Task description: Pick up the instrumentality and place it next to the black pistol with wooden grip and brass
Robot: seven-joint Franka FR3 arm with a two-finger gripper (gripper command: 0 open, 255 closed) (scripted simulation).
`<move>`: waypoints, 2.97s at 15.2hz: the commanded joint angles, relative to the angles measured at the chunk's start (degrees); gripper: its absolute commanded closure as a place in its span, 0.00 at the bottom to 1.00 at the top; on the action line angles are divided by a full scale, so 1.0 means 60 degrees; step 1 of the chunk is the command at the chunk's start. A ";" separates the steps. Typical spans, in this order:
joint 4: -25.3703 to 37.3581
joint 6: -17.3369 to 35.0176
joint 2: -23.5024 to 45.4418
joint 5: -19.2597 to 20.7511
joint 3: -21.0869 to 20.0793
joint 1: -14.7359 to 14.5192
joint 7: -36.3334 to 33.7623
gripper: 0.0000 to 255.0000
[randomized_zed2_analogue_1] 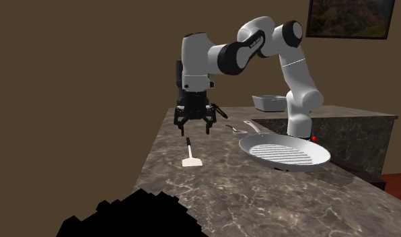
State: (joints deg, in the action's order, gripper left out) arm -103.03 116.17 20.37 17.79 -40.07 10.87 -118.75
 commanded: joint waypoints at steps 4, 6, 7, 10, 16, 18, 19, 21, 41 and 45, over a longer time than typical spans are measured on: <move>0.0528 0.0171 0.0814 0.0545 0.0397 -0.0379 -0.0780 0.00; 0.0415 0.0371 0.0924 0.0637 0.0451 -0.0398 -0.0838 0.00; 0.0362 0.0470 0.0982 0.0686 0.0479 -0.0409 -0.0868 0.00; 0.0283 0.0625 0.1075 0.0763 0.0526 -0.0428 -0.0916 0.00; 0.0284 0.0623 0.1075 0.0763 0.0526 -0.0428 -0.0915 0.00; 0.0284 0.0623 0.1075 0.0763 0.0526 -0.0428 -0.0915 1.00; 0.0284 0.0623 0.1074 0.0763 0.0526 -0.0428 -0.0915 1.00; 0.0284 0.0623 0.1074 0.0763 0.0526 -0.0428 -0.0915 1.00; 0.1195 -0.0898 0.0285 0.0102 0.0180 -0.0250 -0.0429 1.00; 0.1533 -0.1339 0.0143 -0.0024 0.0121 -0.0241 -0.0325 1.00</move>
State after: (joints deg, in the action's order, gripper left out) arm -94.22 108.79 21.54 17.89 -39.22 9.40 -120.82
